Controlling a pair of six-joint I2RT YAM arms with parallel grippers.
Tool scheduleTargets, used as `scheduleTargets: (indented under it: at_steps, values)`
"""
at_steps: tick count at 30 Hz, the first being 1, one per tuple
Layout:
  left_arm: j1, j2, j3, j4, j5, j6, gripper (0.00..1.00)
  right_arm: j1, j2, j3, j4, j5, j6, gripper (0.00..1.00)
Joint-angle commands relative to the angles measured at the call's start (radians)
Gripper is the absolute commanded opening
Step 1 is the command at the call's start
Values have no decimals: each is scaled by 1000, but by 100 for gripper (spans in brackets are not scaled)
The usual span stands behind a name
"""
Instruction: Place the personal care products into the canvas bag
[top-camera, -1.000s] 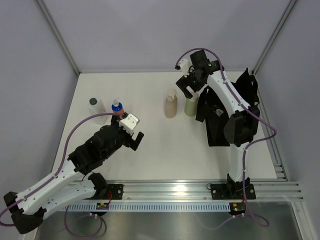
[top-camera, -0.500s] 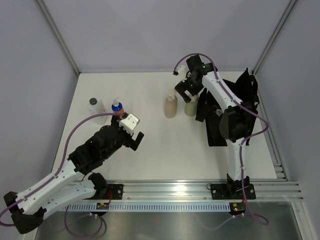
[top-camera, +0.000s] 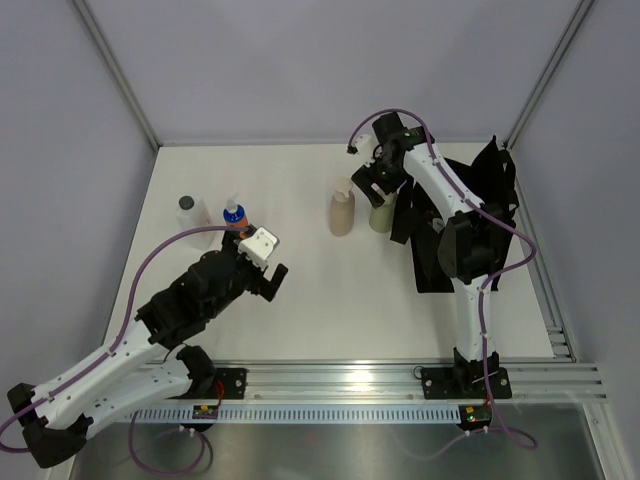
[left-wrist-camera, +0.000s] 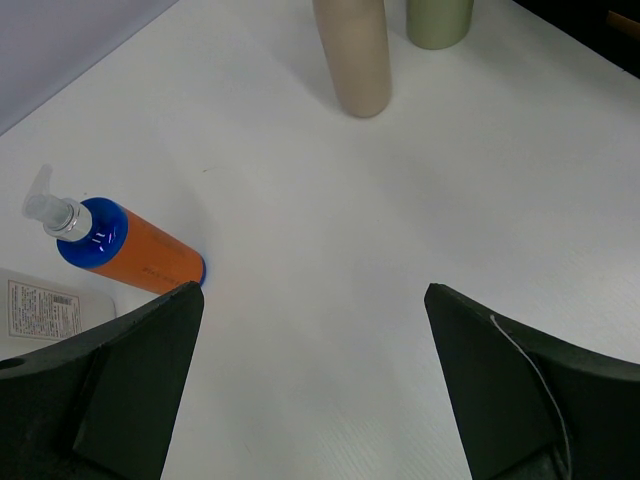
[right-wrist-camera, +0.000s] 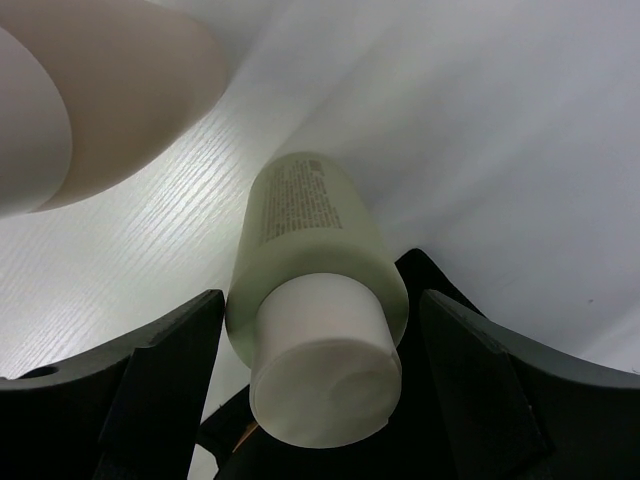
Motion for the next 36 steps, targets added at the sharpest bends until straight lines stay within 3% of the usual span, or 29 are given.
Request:
scheduleTargets:
  at_steps: [1, 6, 10, 14, 15, 18, 19, 22, 27, 36]
  values:
    - [0, -10, -3, 26, -2, 20, 99, -9, 22, -2, -31, -15, 0, 88]
    - [0, -8, -3, 28, -2, 20, 99, -8, 39, 0, -47, -3, 0, 91]
    - [0, -10, -3, 26, -2, 20, 99, -8, 42, -2, -42, -7, 4, 86]
    - [0, -10, -5, 28, -2, 20, 99, -11, 46, 30, -54, -15, 11, 66]
    - [0, -12, -5, 26, -4, 20, 99, -11, 42, 36, -57, -24, 13, 53]
    - [0, -12, -5, 28, -6, 21, 99, -11, 7, 50, -63, -47, 19, 33]
    - [0, -12, -5, 28, -4, 20, 99, -11, -7, 52, -63, -52, 19, 21]
    - [0, -12, -5, 26, -2, 20, 99, -11, -70, 72, -62, -76, 27, 6]
    - [0, -10, -5, 29, -1, 18, 99, -11, -196, 119, -47, -165, 46, 0]
    - [0, -2, -11, 32, 4, 20, 99, -12, -401, 159, -19, -251, 85, 0]
